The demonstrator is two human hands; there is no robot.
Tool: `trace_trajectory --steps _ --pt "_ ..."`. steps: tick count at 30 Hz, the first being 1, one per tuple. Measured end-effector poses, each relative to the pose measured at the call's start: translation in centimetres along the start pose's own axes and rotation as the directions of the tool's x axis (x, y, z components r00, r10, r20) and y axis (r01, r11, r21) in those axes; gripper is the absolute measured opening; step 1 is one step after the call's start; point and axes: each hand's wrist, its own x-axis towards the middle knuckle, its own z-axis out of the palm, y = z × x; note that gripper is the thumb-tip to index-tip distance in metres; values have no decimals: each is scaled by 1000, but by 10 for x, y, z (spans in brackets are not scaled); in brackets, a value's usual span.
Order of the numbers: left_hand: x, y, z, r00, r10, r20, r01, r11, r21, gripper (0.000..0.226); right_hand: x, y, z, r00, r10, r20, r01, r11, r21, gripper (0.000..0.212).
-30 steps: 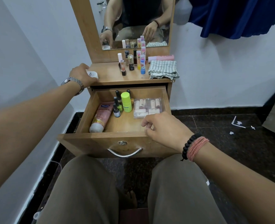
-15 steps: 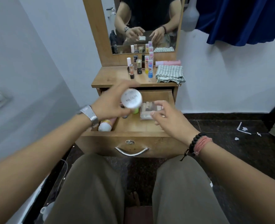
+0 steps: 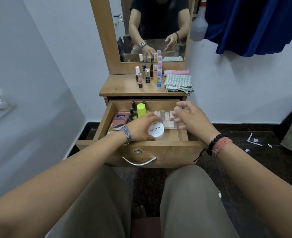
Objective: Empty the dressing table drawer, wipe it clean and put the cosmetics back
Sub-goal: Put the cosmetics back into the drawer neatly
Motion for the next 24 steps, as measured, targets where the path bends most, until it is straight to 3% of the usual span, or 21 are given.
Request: trace_trajectory --steps 6,12,19,24 --pt "42 17 24 989 97 114 -106 991 78 65 3 3 2 1000 -3 -1 3 1000 0 30" --pt "63 24 30 973 71 221 -106 983 150 82 7 5 1 1000 -10 -2 10 1000 -2 28" --pt "65 26 34 979 71 193 -103 982 160 68 9 2 1 1000 -10 5 10 1000 7 27" --pt "61 24 36 985 75 154 -95 987 132 72 7 2 1 1000 -13 6 13 1000 2 27"
